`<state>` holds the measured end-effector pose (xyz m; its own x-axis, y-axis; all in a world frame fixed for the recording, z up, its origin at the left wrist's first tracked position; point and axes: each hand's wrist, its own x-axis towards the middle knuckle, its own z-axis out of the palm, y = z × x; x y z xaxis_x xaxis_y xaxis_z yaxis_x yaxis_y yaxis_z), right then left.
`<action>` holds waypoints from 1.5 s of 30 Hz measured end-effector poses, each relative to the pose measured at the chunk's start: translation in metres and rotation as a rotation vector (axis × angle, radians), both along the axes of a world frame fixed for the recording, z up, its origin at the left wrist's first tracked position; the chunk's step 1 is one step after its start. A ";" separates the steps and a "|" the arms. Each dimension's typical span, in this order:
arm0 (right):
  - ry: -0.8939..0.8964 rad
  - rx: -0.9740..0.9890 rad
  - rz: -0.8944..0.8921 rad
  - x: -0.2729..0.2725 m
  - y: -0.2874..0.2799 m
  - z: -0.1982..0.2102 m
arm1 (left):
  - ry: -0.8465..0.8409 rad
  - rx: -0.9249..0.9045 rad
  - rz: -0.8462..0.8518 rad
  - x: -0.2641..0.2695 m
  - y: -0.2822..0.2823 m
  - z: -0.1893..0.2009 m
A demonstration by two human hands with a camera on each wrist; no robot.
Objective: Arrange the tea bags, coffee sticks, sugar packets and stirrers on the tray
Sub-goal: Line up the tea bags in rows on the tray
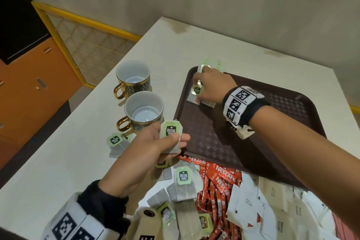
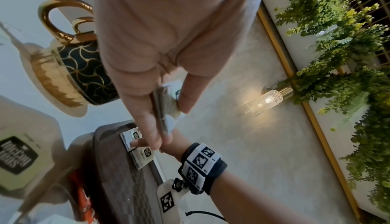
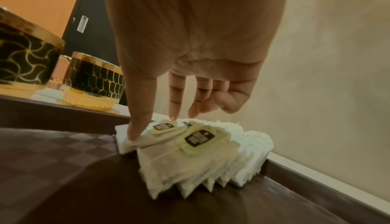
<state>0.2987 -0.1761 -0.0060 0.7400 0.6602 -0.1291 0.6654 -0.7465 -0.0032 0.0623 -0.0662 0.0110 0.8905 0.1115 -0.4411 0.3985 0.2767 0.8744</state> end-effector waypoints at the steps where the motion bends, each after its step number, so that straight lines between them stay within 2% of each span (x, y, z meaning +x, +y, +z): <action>1: -0.012 -0.016 0.001 0.000 -0.001 0.000 | -0.010 0.007 0.003 -0.001 0.001 0.000; 5: 0.035 -0.016 -0.023 -0.003 -0.006 0.007 | -0.038 0.042 0.039 -0.004 0.005 -0.002; 8: 0.143 0.269 -0.028 -0.020 -0.009 0.034 | -0.051 0.077 0.047 -0.002 0.007 -0.002; 11: 0.467 0.497 0.066 -0.060 -0.012 0.071 | -0.076 0.101 0.074 0.004 0.006 0.000; 13: 0.695 0.488 0.135 -0.087 -0.015 0.086 | -0.101 0.113 0.085 0.008 0.005 0.004; 15: 0.797 0.504 0.168 -0.101 -0.018 0.089 | -0.122 0.147 0.079 0.012 0.002 0.006; 18: 0.770 0.566 0.091 -0.094 -0.024 0.086 | -0.131 0.172 0.086 0.012 -0.002 0.007; 22: 0.718 0.551 -0.080 -0.060 -0.035 0.074 | -0.135 0.217 0.132 0.000 0.001 0.005; 25: 0.660 0.543 -0.223 -0.034 -0.033 0.053 | -0.141 0.270 0.140 -0.017 0.010 0.005; 30: 0.541 0.513 -0.430 -0.008 -0.017 0.011 | -0.176 0.212 0.202 -0.053 0.030 0.012; 36: 0.365 0.412 -0.429 -0.009 -0.001 0.001 | -0.153 0.280 0.233 -0.077 0.045 0.007; 39: 0.270 0.268 -0.398 -0.011 0.004 0.000 | -0.130 0.290 0.249 -0.081 0.047 0.000; 45: 0.233 0.168 -0.388 -0.011 0.012 -0.008 | -0.108 0.290 0.252 -0.080 0.048 -0.004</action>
<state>0.2874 -0.1640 -0.0144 0.8999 0.3667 -0.2358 0.3050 -0.9160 -0.2605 -0.0175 -0.0185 0.0066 0.8590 0.4385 -0.2644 0.2508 0.0898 0.9639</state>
